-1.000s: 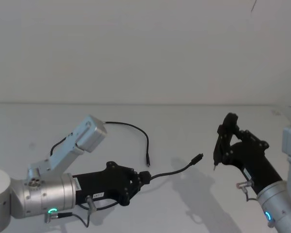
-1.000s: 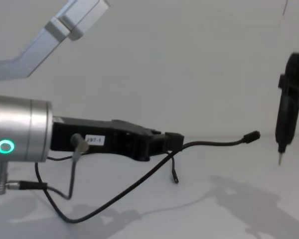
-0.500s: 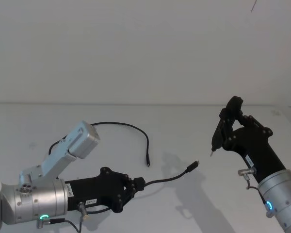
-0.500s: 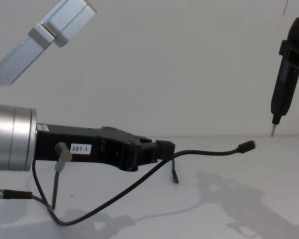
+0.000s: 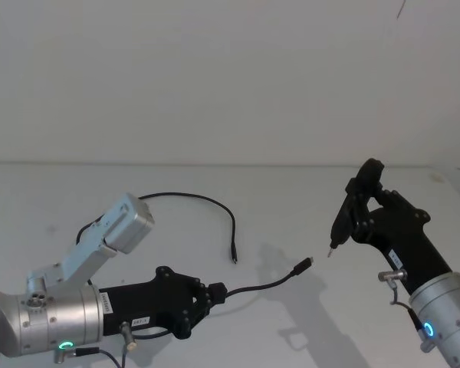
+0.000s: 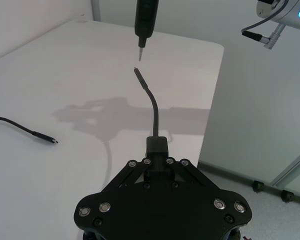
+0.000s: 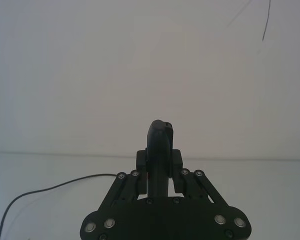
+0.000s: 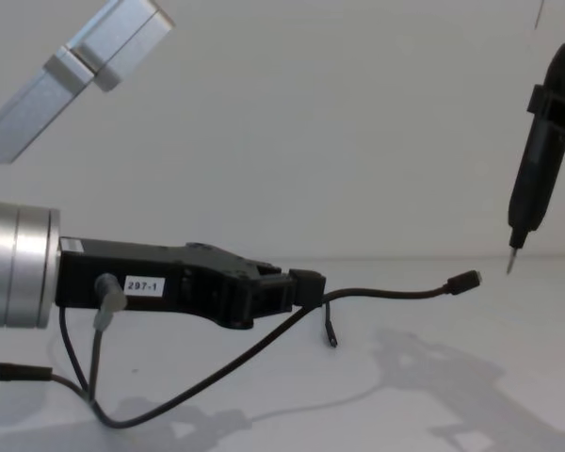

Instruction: Pick up the data cable with the one hand.

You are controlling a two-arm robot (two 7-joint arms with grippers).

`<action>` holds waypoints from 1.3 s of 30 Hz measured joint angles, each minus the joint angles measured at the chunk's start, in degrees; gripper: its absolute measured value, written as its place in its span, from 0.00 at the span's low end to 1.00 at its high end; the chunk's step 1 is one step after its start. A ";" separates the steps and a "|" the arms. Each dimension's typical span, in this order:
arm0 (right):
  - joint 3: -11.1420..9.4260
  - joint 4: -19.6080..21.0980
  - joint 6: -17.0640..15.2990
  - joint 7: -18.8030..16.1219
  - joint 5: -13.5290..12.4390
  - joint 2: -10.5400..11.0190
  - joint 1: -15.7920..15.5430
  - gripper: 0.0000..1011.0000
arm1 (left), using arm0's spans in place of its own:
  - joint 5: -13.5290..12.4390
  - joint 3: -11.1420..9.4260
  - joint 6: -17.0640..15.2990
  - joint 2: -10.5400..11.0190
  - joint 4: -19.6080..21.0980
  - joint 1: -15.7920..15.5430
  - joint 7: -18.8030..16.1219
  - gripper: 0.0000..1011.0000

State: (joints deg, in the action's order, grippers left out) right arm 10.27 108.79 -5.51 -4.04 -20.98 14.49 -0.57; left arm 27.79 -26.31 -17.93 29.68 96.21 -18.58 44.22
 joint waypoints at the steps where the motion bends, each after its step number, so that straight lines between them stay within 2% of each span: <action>1: -0.08 0.10 -0.19 -0.06 -0.13 -0.05 -0.08 0.28 | 0.00 0.01 0.00 0.02 0.00 0.01 0.01 0.00; 12: -0.70 0.58 -1.76 -1.06 -1.64 -0.86 -0.50 0.28 | 0.07 0.05 0.08 0.16 0.06 0.11 0.06 0.00; 39: -0.47 -1.56 -1.78 -2.89 -3.05 -2.33 0.75 0.28 | 0.10 0.05 0.10 0.26 0.10 0.20 0.11 0.00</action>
State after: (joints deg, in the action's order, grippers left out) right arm 9.80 107.23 -7.29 -6.93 -24.03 12.16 0.18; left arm 27.88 -26.26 -17.83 29.95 96.31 -18.38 44.33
